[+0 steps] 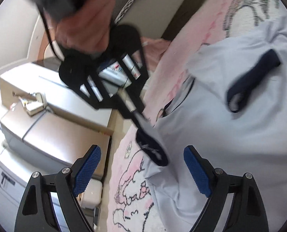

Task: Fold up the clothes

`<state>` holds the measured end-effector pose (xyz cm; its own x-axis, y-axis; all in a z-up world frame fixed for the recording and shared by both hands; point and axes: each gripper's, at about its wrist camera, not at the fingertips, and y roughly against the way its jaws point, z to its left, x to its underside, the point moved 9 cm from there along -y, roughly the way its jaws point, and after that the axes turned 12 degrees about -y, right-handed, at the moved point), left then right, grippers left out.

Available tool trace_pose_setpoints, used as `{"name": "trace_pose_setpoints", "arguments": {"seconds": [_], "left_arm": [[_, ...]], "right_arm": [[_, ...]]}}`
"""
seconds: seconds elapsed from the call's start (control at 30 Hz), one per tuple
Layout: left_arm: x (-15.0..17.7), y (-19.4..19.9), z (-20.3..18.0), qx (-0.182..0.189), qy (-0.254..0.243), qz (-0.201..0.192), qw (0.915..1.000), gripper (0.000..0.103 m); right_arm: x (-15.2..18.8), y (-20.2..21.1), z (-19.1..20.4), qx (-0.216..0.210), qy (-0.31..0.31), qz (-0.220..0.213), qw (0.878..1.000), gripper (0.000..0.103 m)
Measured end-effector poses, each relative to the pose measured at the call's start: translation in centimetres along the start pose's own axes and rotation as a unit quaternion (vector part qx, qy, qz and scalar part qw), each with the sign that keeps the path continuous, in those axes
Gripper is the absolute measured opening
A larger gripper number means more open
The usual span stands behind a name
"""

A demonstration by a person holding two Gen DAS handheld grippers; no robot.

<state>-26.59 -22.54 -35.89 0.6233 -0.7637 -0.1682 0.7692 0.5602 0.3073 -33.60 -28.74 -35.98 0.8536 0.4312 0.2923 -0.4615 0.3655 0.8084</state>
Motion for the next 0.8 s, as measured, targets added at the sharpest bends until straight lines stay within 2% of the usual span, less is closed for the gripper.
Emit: {"name": "trace_pose_setpoints", "arguments": {"seconds": [0.13,0.23,0.3,0.33,0.37,0.43,0.47,0.57,0.8], "left_arm": [[0.8,-1.4,-0.9,0.033,-0.008,0.022,0.9992,0.088],[1.0,-1.7,-1.2,0.038,-0.004,0.023,0.999,0.087],[0.9,-2.0,-1.5,0.035,-0.003,0.018,0.9992,0.073],[0.9,-2.2,-1.5,0.031,-0.006,0.021,0.9993,0.048],[0.8,-2.4,-1.8,0.034,-0.01,0.025,0.999,0.026],[0.8,-2.8,-2.4,0.05,-0.016,0.032,0.9981,0.022],[0.7,-2.9,-2.7,0.061,-0.017,0.033,0.9974,0.016],[0.6,-2.6,-2.7,0.064,-0.013,0.033,0.9973,0.009],[-0.3,-1.1,-2.1,0.075,-0.01,0.028,0.9967,0.007]], "right_arm": [[0.0,0.0,-0.3,-0.004,-0.005,0.001,1.0,0.005],[0.1,-0.1,-0.4,-0.007,-0.007,0.005,1.0,0.005],[0.1,-0.1,-0.5,-0.011,-0.01,0.005,1.0,0.005],[0.1,-0.1,-0.6,-0.011,-0.01,0.004,1.0,0.005],[0.1,-0.1,-0.6,-0.011,-0.01,0.005,1.0,0.005],[0.1,-0.2,-0.7,-0.013,-0.011,0.006,1.0,0.005],[0.1,-0.2,-0.7,-0.014,-0.011,0.006,1.0,0.005],[0.0,-0.2,-1.1,-0.013,-0.012,0.005,1.0,0.005],[-0.2,0.1,-2.2,-0.018,-0.018,-0.006,1.0,0.005]]}}
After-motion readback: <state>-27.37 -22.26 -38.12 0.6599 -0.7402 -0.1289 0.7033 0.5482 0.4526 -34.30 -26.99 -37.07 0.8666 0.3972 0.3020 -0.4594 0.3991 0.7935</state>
